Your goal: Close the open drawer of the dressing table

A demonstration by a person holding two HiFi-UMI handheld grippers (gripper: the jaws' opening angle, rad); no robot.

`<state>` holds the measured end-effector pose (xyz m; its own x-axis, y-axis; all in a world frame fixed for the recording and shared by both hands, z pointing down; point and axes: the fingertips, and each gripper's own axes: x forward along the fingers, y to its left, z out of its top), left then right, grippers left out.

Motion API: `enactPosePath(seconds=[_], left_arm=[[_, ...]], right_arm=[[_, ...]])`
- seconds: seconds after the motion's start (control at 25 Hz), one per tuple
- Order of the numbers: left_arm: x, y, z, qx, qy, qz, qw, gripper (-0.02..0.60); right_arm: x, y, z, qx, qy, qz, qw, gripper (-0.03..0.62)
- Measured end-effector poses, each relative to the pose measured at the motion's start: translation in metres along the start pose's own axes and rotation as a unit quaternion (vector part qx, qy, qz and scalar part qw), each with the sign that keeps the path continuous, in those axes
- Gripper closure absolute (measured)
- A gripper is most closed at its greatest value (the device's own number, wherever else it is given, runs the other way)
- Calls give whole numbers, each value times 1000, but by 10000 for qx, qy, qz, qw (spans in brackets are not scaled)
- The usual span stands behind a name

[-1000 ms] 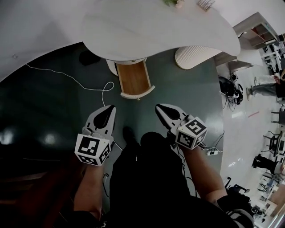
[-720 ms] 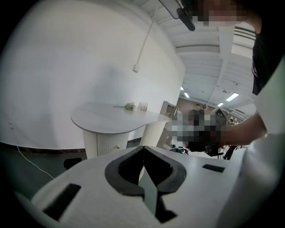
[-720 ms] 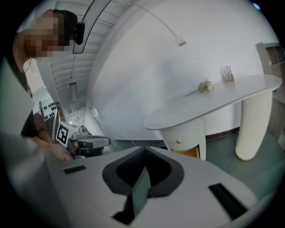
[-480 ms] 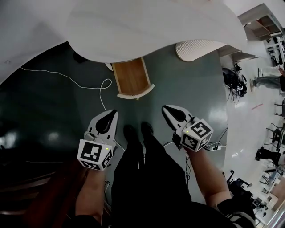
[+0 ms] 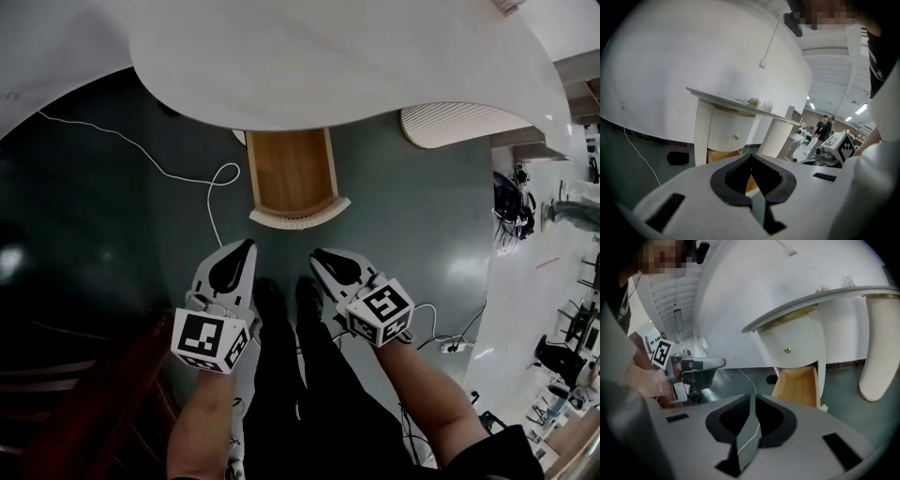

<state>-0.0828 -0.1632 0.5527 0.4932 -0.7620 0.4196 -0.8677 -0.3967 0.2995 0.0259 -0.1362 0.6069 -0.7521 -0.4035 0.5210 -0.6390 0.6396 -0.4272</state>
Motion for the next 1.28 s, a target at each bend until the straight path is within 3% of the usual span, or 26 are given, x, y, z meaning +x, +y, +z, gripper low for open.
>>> enactPosePath(seconds=[0.28, 0.52, 0.68, 0.96, 1.28], left_arm=[[31, 31, -60, -210, -131, 402, 9989, 572], [54, 36, -115, -359, -195, 432, 9982, 572], [68, 37, -143, -427, -94, 418, 9982, 572], [83, 50, -165, -304, 7, 383, 9988, 572], [101, 56, -168, -278, 122, 207, 9993, 572]], right_arm=[[46, -36, -62, -360, 341, 137, 9987, 549], [71, -57, -115, -489, 583, 98, 9971, 545], [86, -87, -145, -434, 699, -177, 9965, 510], [115, -119, -171, -133, 712, -507, 9961, 482], [140, -125, -182, -676, 1042, -522, 9909, 476]])
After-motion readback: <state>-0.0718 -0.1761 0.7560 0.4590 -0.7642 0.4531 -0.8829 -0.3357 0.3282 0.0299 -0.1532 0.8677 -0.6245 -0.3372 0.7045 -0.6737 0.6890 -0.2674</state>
